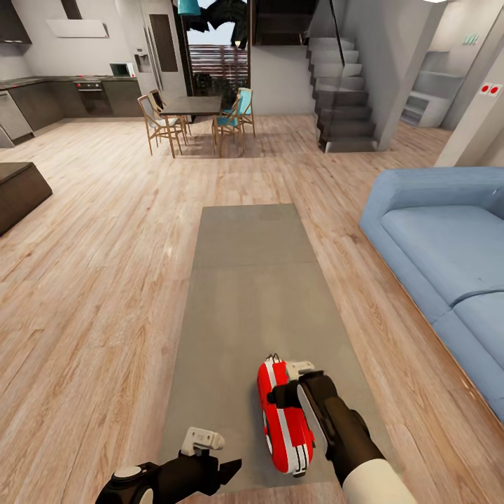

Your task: Turn on the radio receiver that's on the table in the living room.

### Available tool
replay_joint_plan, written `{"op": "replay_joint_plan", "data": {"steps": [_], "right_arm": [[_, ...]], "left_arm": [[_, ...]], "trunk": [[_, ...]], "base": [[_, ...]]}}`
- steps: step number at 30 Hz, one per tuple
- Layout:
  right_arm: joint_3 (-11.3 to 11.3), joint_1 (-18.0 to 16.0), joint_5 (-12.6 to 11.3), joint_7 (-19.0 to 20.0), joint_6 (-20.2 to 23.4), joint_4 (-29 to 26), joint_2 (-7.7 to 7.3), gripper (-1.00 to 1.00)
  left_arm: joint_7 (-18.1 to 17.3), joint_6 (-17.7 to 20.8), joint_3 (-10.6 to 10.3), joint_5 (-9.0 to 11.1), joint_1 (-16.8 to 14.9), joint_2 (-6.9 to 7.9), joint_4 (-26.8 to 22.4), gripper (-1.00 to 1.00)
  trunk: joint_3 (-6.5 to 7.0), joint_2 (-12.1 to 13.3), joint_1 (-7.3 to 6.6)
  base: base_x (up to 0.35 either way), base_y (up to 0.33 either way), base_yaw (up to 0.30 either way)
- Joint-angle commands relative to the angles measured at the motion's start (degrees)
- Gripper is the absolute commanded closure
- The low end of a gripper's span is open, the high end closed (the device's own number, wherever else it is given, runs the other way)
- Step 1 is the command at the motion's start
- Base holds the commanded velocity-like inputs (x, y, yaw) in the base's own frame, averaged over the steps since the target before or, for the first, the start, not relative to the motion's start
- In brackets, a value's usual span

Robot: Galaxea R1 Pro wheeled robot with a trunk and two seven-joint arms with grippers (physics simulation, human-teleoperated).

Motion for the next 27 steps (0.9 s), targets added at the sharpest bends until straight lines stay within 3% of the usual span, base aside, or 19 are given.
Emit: {"op": "replay_joint_plan", "data": {"steps": [1, 11, 27], "right_arm": [[0.0, 0.0, 0.1, 0.0, -0.1, 0.5, 0.35, -1.00], [0.0, 0.0, 0.3, -0.2, -2.9, 5.4, 0.35, -1.00], [0.0, 0.0, 0.6, -0.2, -3.8, 6.4, 0.35, -1.00]], "left_arm": [[0.0, 0.0, 0.0, 0.0, 0.0, 0.00, 0.0, -1.00], [0.0, 0.0, 0.0, 0.0, 0.0, 0.00, 0.0, -1.00], [0.0, 0.0, 0.0, 0.0, 0.0, 0.05, 0.0, -1.00]], "trunk": [[0.00, 0.0, 0.00], [0.00, 0.0, 0.00], [0.00, 0.0, 0.00]], "base": [[0.000, 0.000, 0.000], [0.000, 0.000, 0.000], [0.000, 0.000, 0.000]]}}
